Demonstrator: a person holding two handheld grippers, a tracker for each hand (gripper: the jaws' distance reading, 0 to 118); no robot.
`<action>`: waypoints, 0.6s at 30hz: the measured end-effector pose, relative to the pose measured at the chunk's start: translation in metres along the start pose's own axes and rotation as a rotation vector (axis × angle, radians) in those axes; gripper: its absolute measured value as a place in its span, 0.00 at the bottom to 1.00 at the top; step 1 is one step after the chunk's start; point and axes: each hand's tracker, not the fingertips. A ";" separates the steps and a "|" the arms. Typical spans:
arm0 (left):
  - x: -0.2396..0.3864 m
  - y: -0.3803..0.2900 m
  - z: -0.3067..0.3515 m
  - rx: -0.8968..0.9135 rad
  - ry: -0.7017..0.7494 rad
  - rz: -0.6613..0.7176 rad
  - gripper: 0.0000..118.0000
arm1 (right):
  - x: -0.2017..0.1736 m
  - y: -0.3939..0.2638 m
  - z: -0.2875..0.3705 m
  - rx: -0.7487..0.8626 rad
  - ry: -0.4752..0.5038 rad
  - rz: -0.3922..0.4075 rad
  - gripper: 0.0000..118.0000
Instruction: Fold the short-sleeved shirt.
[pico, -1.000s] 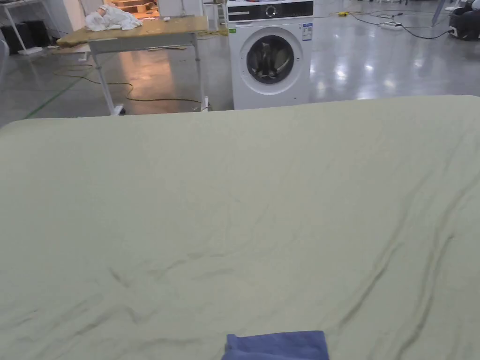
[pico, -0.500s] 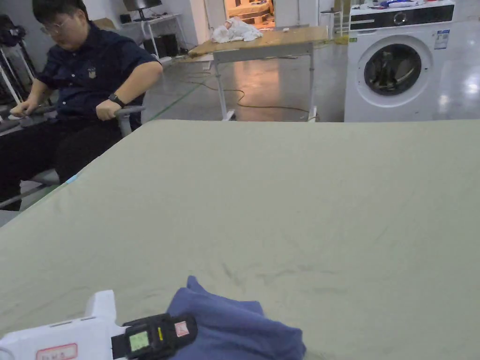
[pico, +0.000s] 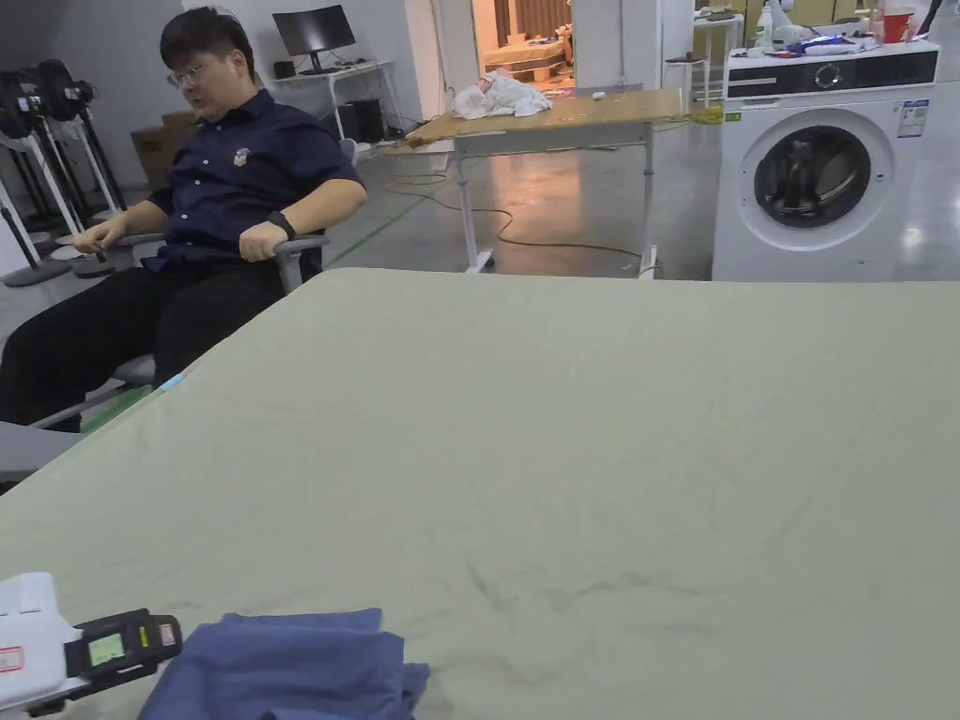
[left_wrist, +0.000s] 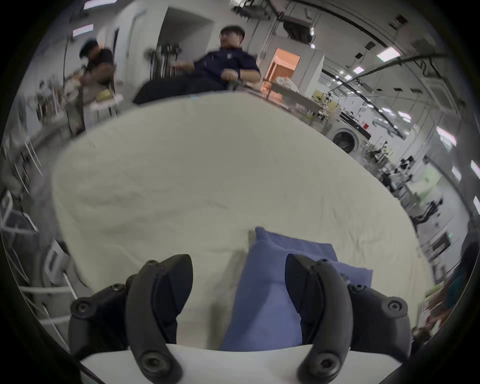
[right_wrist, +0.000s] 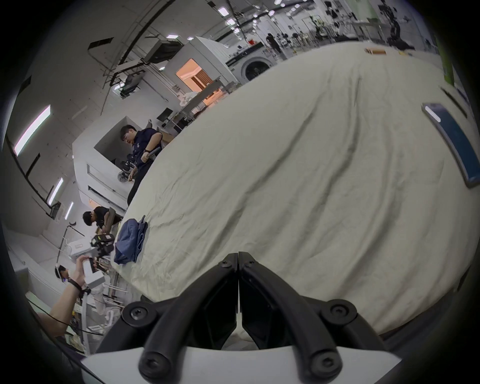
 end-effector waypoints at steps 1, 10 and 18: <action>0.008 -0.003 0.014 0.019 -0.026 -0.053 0.65 | -0.001 0.001 0.002 0.013 -0.005 0.019 0.00; 0.108 -0.072 0.134 0.463 -0.257 -0.284 0.32 | -0.045 0.008 0.023 0.239 -0.191 0.357 0.00; 0.186 -0.146 0.168 0.673 -0.244 -0.539 0.02 | -0.074 0.017 0.051 0.480 -0.217 0.428 0.00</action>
